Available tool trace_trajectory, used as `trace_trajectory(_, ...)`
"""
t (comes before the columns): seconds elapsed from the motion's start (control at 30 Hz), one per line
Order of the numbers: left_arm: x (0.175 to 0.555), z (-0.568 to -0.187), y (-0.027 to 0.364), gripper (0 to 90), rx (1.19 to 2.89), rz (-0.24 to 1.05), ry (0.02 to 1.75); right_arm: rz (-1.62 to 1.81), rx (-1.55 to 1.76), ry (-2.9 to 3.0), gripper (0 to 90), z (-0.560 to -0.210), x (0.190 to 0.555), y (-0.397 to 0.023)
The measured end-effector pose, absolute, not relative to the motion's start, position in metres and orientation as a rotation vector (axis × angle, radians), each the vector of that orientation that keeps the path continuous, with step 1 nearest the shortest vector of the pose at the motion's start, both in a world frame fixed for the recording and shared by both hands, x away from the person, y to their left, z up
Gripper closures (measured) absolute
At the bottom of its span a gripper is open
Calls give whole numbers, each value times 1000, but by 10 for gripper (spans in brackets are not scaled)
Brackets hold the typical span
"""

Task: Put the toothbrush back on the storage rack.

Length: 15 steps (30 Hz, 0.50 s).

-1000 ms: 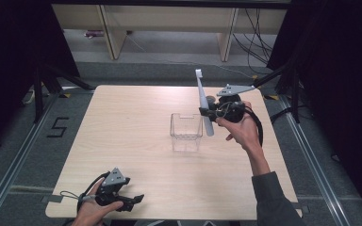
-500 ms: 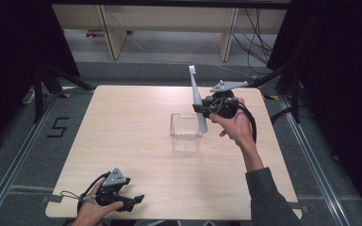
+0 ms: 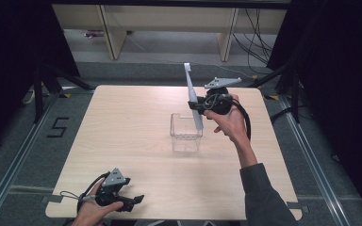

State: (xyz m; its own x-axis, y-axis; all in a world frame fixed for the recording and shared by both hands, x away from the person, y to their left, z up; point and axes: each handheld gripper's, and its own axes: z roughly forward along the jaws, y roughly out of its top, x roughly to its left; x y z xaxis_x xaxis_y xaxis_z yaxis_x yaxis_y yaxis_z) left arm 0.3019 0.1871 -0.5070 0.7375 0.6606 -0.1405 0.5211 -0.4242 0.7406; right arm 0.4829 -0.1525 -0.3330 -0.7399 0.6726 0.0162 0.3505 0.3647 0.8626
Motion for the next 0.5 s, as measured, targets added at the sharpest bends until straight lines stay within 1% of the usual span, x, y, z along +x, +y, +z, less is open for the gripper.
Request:
trace_trajectory(0.17,302,-507,187,151,2114,215,889,1310,950,2315,665,-336,485,-150)
trace_trajectory(0.2,302,-507,187,151,2119,216,887,1309,904,2301,665,-338,488,-150)
trace_trajectory(0.5,302,-507,187,151,2118,216,887,1307,926,2312,665,-344,493,-145)
